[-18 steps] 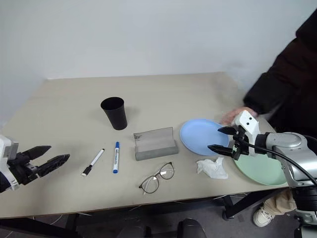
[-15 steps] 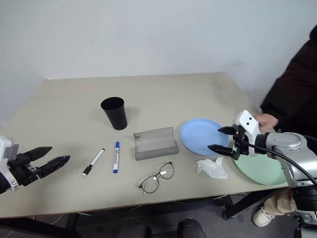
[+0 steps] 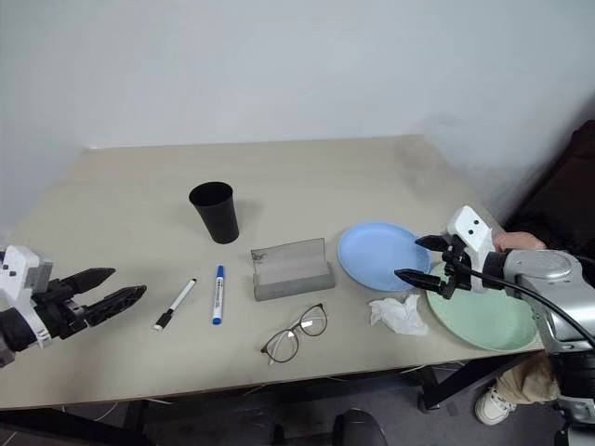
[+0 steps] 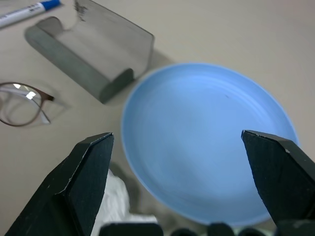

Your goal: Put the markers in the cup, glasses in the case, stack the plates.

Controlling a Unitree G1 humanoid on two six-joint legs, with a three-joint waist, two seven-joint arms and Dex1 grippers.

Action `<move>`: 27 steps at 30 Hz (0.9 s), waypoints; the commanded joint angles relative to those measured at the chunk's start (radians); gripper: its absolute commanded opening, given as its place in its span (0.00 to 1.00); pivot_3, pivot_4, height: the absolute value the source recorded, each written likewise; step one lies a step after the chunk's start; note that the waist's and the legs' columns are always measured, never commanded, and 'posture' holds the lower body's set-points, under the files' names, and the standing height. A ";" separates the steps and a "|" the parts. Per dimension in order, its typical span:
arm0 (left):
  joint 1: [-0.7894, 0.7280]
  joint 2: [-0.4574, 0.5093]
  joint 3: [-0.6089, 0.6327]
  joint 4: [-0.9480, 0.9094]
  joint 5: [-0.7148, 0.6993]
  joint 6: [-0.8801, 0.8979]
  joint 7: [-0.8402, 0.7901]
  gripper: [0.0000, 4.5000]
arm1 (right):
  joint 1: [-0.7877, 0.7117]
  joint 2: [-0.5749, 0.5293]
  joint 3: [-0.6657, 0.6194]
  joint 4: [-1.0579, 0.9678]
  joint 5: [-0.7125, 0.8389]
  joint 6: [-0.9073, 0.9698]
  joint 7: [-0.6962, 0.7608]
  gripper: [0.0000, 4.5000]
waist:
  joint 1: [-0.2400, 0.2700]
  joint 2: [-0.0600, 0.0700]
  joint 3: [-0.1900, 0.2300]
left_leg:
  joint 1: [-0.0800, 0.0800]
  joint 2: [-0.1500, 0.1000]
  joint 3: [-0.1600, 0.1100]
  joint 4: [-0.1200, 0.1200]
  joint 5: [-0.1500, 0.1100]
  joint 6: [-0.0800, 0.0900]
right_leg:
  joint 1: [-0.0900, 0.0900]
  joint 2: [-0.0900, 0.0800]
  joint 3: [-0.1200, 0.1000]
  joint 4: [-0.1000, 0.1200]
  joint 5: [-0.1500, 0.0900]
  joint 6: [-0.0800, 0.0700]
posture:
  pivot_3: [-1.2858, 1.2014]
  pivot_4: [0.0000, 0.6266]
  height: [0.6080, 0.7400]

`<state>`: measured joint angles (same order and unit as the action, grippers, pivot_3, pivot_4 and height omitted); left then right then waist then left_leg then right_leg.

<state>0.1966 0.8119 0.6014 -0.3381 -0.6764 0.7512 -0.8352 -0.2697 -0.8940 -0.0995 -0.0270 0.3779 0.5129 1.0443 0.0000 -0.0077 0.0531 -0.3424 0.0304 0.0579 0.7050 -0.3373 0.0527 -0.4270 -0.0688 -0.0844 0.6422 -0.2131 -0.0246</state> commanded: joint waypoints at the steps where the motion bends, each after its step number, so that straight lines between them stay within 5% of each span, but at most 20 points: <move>1: -0.058 0.012 -0.048 0.017 0.015 -0.033 0.001 1.00 | 0.008 -0.026 -0.061 -0.002 -0.010 -0.011 -0.029 1.00 | 0.000 0.000 0.000 | 0.000 0.000 0.001 0.000 0.000 0.000 | 0.000 0.000 0.001 0.000 0.000 0.000 | 0.52 0.00 1.00; 10: -0.102 0.052 -0.073 0.098 0.031 -0.065 -0.043 1.00 | 0.070 -0.041 -0.105 0.060 -0.041 0.014 -0.089 1.00 | -0.001 0.000 0.000 | 0.002 0.001 0.011 -0.004 0.000 0.000 | -0.002 0.002 0.009 0.000 0.000 0.000 | 0.52 0.00 1.00; 27: -0.065 0.042 -0.074 0.100 0.032 -0.085 -0.068 1.00 | 0.067 -0.128 -0.210 0.518 -0.109 -0.090 -0.132 1.00 | -0.001 0.000 0.000 | 0.002 0.001 0.016 -0.004 0.000 0.003 | -0.003 0.002 0.014 0.000 0.000 0.000 | 0.52 0.00 1.00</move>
<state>0.1304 0.8477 0.4964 -0.2063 -0.6350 0.6818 -0.8949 -0.1854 -0.9904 -0.2676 0.4562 0.2760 0.4447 0.9149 -0.0014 -0.0077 0.0531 -0.3399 0.0311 0.0737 0.7010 -0.3376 0.0554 -0.4295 -0.0667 -0.0699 0.6422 -0.2131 -0.0244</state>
